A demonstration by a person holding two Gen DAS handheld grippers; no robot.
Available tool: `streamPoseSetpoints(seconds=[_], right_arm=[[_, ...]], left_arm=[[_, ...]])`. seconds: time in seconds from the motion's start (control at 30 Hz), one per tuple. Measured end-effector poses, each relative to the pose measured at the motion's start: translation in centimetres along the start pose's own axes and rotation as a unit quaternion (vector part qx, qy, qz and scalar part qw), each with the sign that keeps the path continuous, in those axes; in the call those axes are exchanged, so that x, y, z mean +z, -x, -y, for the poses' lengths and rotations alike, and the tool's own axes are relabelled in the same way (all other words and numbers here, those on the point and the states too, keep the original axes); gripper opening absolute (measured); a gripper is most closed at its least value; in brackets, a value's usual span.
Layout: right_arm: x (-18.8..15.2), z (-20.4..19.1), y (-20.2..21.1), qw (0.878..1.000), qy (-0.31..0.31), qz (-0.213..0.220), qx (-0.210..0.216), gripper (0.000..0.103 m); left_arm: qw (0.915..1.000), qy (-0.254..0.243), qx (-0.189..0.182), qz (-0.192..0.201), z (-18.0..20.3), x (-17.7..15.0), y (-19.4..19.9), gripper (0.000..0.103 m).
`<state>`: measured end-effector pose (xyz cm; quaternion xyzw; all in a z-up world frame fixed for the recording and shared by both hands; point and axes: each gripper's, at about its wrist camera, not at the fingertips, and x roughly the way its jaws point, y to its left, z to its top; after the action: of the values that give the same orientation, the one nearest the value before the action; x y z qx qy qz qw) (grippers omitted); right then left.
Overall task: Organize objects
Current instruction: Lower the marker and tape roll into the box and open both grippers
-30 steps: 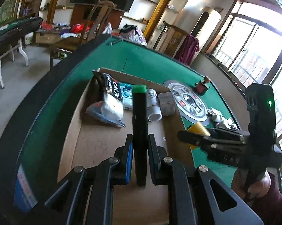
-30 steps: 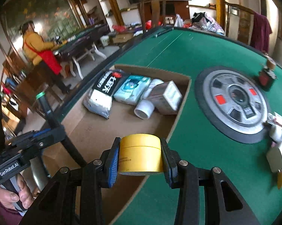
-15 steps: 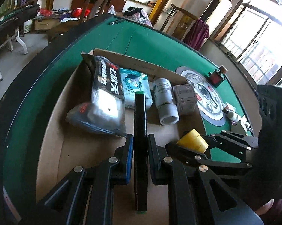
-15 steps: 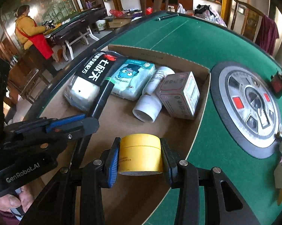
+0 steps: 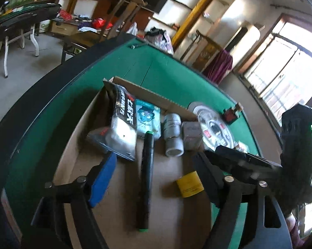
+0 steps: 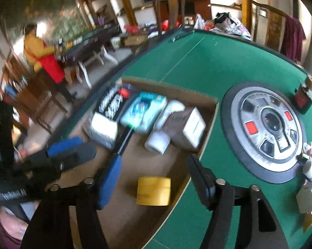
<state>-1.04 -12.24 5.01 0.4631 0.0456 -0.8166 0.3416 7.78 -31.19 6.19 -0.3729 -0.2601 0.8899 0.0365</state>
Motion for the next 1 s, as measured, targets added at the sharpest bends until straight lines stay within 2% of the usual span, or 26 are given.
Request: streamPoseSetpoints(seconds=[0.1, 0.2, 0.33, 0.4, 0.53, 0.6, 0.63, 0.67, 0.8, 1.0], right_arm=[[1.2, 2.1, 0.7, 0.997, -0.062, 0.006, 0.054, 0.079], [1.7, 3.0, -0.2, 0.988, -0.11, -0.013, 0.111, 0.079], [2.0, 3.6, -2.7, 0.973, -0.154, -0.047, 0.167, 0.08], [2.3, 3.8, -4.0, 0.969, -0.166, -0.058, 0.174, 0.08], [3.9, 5.0, -6.3, 0.96, -0.204, -0.066, 0.182, 0.08], [5.2, 5.4, -6.3, 0.967, -0.206, -0.045, 0.147, 0.08], [5.4, 5.3, -6.1, 0.967, -0.206, -0.041, 0.146, 0.081], [5.6, 5.1, -5.9, 0.963, -0.21, -0.039, 0.163, 0.081], [5.2, 3.7, -3.8, 0.971, -0.178, -0.022, 0.156, 0.085], [3.1, 3.6, -2.8, 0.971, -0.172, -0.036, 0.162, 0.087]], left_arm=[[0.9993, 0.027, -0.02, 0.014, 0.4, -1.0, -0.2, 0.081], [0.9981, 0.047, -0.039, 0.009, 0.7, -1.9, -1.5, 0.084], [0.9972, 0.07, -0.013, -0.025, 0.8, -2.7, -3.7, 0.084], [0.9955, 0.086, -0.014, -0.038, 0.3, -3.0, -4.2, 0.084], [0.9942, 0.101, -0.019, -0.032, -0.4, -2.9, -4.1, 0.085], [0.9942, 0.101, -0.018, -0.032, -0.3, -3.0, -4.2, 0.085], [0.9943, 0.1, -0.017, -0.032, -0.3, -3.0, -4.2, 0.085], [0.9943, 0.1, -0.017, -0.033, -0.3, -3.0, -4.2, 0.086], [0.9948, 0.095, -0.013, -0.034, -0.1, -2.9, -4.2, 0.087], [0.9956, 0.088, 0.001, -0.032, 0.3, -3.0, -4.2, 0.087]])
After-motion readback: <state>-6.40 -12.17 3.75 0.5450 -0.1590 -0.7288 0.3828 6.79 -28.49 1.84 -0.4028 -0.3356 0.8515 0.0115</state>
